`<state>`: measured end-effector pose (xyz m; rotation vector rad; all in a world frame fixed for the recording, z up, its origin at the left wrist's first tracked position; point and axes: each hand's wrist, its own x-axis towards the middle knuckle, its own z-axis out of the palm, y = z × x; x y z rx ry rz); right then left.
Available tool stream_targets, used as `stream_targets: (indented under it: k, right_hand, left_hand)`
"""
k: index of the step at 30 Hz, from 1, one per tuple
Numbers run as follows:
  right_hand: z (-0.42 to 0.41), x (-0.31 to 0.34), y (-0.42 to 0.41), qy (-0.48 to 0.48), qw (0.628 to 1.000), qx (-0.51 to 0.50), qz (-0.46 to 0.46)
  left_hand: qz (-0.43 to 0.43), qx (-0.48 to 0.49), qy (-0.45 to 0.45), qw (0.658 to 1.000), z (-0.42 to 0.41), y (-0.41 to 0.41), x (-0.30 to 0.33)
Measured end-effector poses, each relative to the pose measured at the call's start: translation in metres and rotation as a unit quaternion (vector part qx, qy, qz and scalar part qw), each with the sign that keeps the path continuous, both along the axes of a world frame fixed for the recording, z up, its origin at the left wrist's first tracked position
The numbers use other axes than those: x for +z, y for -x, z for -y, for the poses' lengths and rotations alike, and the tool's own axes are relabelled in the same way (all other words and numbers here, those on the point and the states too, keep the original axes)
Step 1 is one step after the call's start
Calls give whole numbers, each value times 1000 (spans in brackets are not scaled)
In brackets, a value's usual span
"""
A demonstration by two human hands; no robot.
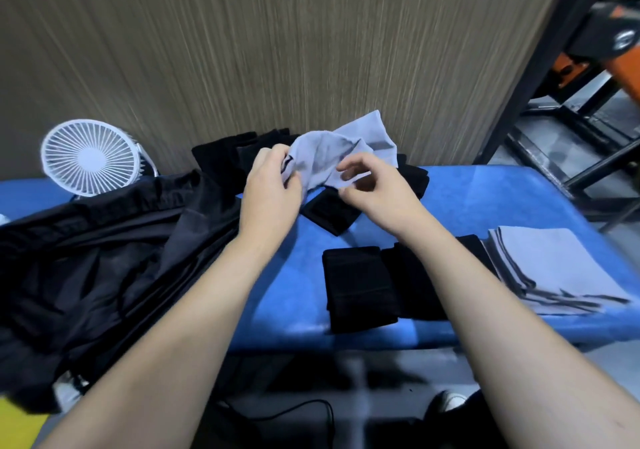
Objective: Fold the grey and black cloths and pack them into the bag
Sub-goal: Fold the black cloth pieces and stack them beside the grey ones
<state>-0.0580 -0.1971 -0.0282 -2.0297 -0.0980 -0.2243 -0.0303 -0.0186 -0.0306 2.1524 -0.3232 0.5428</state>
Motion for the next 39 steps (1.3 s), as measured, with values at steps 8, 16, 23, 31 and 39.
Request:
stream_targets:
  k: [8,16,23,31,39]
  right_hand:
    - [-14,-19,-18,212,973,-84,37]
    - [-50,-21,-20,259,964,31,48]
    - [-80,-32,-21,256,955,142,46]
    - [-61,-11,-4,141,987,73,-2]
    - [-30,9,17,-154,987,-19,-43]
  left_hand:
    - [-52,-114,85,988,-55,38,23]
    - [-78,-192,112,972,-108,54,25]
    - [-102,-192,114,969,-132,61,22]
    - [-96,-45,143,984,-157,48,12]
    - [-137,-48,241,960,-158,42,2]
